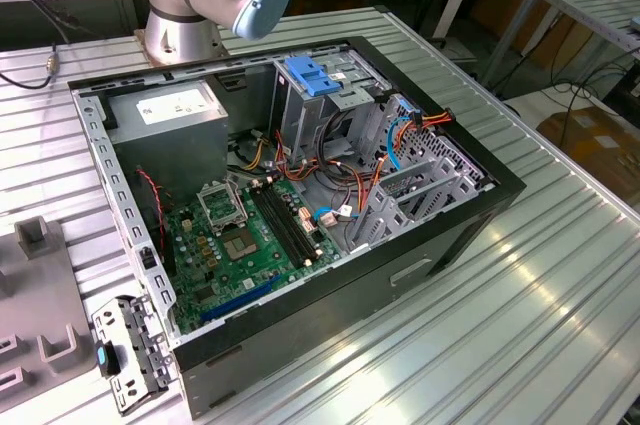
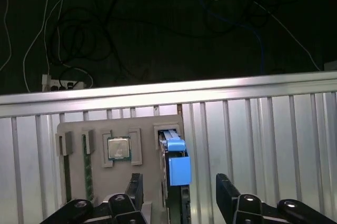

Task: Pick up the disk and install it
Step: 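Pick up the disk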

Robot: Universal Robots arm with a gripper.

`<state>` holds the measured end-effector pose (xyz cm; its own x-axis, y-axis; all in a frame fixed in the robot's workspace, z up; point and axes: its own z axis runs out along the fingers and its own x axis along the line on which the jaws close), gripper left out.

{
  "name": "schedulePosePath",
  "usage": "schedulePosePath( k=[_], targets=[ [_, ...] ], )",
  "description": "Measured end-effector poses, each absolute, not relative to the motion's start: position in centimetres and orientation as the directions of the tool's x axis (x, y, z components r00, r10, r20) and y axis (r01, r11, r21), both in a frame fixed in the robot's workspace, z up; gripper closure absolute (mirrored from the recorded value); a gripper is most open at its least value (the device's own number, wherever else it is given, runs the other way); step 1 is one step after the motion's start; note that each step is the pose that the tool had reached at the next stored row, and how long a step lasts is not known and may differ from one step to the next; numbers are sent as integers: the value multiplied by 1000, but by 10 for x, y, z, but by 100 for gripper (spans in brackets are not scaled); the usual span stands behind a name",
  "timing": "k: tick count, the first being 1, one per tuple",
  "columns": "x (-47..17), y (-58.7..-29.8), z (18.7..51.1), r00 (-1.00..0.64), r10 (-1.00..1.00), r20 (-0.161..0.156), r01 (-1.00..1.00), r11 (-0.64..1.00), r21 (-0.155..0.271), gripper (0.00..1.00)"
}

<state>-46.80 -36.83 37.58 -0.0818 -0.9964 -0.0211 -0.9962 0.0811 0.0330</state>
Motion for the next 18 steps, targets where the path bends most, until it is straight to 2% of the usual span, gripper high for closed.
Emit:
schedulePosePath(
  k=[8, 13, 18],
  targets=[
    [-469, -368, 375, -81, -996, -22, -996, 81, 24, 34],
    [-471, -368, 371, -78, -997, -25, -997, 79, -12, 34],
    [-471, -368, 362, -74, -997, -25, -997, 74, -18, 34]
  ],
)
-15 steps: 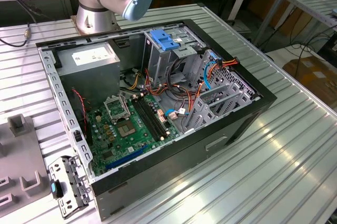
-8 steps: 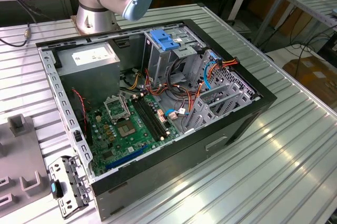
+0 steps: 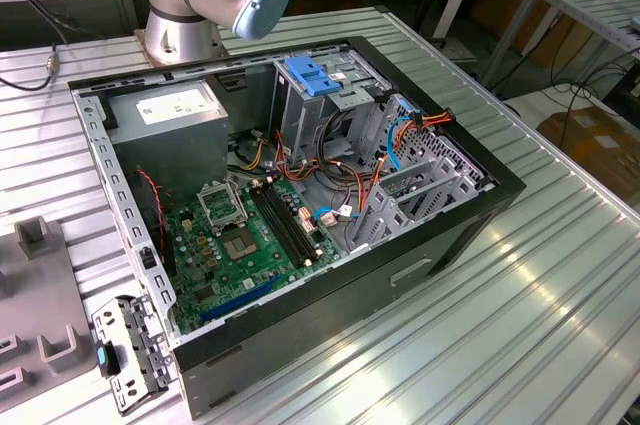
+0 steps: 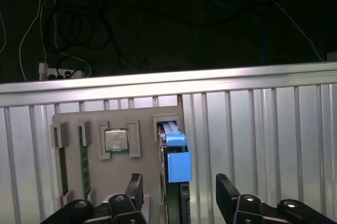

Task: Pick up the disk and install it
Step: 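Pick up the disk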

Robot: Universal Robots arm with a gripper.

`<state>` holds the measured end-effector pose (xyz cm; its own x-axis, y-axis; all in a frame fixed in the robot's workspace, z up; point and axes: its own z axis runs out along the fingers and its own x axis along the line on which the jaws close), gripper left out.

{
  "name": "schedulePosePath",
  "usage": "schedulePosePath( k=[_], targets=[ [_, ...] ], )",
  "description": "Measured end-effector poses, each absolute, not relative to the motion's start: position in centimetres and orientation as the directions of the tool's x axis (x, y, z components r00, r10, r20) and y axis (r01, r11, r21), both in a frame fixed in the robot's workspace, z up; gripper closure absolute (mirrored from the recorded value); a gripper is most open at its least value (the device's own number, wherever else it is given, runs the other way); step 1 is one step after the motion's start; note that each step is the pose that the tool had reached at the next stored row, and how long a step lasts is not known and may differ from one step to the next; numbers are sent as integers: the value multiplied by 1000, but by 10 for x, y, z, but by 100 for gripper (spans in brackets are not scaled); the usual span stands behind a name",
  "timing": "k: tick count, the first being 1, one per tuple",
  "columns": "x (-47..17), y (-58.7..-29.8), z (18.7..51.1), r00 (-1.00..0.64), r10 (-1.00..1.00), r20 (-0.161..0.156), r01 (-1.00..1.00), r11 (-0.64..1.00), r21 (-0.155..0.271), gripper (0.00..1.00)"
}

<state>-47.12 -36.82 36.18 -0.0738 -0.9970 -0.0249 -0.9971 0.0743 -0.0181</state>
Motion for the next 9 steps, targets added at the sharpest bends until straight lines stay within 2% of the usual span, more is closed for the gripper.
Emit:
schedulePosePath(
  k=[9],
  targets=[
    [-473, -368, 343, -69, -997, -26, -997, 70, -16, 34]
  ],
)
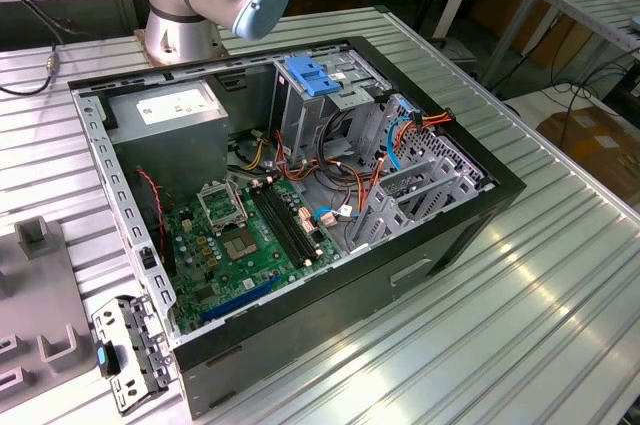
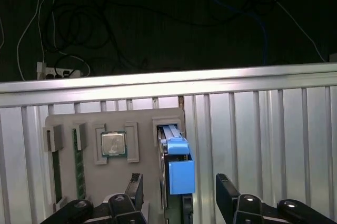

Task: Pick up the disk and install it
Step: 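Pick up the disk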

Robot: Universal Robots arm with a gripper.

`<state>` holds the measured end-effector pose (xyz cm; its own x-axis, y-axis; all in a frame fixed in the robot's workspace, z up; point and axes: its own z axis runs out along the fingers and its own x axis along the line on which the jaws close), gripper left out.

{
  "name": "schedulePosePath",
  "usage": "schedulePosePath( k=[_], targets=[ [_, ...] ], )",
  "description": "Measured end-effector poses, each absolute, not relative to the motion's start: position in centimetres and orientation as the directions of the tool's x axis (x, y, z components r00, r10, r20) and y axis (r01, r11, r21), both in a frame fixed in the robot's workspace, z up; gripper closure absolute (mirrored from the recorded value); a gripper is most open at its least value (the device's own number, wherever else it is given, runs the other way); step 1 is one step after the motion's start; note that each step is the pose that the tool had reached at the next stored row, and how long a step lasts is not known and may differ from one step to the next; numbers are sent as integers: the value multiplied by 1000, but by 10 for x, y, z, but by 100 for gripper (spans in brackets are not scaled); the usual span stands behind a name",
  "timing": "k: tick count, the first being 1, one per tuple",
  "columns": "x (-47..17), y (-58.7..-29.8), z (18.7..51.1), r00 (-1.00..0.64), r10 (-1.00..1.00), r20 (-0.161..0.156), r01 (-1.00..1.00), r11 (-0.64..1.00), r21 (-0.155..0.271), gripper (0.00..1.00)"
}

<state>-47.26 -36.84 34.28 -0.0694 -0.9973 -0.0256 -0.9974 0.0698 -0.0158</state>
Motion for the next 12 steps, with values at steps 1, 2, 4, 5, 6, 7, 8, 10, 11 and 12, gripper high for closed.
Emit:
schedulePosePath(
  k=[1, 2, 4, 5, 6, 7, 8, 10, 11, 12],
  targets=[
    [-473, -368, 341, -69, -997, -26, -997, 70, -15, 34],
    [-473, -368, 339, -69, -997, -26, -997, 70, -15, 34],
    [-473, -368, 337, -69, -997, -26, -997, 70, -15, 34],
    [-473, -368, 337, -69, -997, -26, -997, 70, -14, 34],
    [-473, -368, 337, -69, -997, -26, -997, 70, -14, 34],
    [-473, -368, 337, -69, -997, -26, -997, 70, -15, 34],
    [-473, -368, 337, -69, -997, -26, -997, 70, -15, 34],
    [-473, -368, 337, -69, -997, -26, -997, 70, -15, 34],
    [-473, -368, 337, -69, -997, -26, -997, 70, -15, 34],
    [-473, -368, 337, -69, -997, -26, -997, 70, -15, 34]
  ],
)
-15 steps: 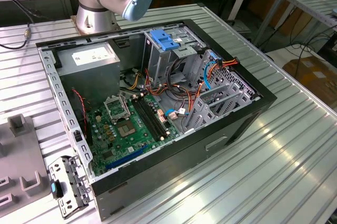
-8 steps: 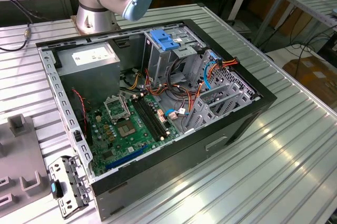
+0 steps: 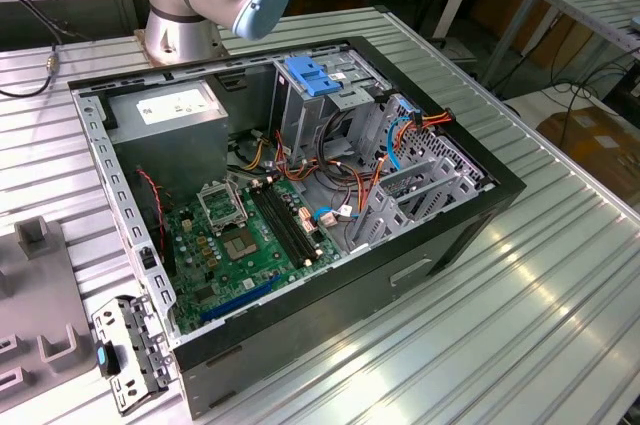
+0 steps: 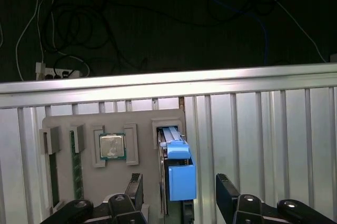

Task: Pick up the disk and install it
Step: 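Pick up the disk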

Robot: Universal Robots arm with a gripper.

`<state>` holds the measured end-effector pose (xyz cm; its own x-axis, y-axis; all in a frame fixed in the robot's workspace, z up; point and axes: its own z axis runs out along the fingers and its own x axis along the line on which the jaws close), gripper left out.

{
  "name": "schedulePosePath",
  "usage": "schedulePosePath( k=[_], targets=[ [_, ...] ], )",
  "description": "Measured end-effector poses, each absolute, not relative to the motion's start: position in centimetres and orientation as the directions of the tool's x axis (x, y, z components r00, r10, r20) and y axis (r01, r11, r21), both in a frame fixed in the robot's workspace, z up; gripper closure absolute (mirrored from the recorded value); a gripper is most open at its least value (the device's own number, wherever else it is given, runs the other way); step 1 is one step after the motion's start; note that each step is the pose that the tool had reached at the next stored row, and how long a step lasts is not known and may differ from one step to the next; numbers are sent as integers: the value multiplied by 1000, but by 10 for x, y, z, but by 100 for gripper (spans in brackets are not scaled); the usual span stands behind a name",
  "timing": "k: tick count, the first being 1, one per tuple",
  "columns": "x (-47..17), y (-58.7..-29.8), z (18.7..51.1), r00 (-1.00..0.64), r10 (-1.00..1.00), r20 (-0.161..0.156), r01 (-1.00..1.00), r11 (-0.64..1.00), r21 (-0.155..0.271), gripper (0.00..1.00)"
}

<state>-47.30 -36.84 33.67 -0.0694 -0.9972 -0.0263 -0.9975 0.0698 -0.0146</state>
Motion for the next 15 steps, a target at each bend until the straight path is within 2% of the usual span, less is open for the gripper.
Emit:
schedulePosePath(
  k=[8, 15],
  targets=[
    [-473, -368, 335, -69, -997, -27, -997, 70, -14, 34],
    [-473, -367, 315, -71, -997, -24, -997, 71, 8, 34]
  ],
)
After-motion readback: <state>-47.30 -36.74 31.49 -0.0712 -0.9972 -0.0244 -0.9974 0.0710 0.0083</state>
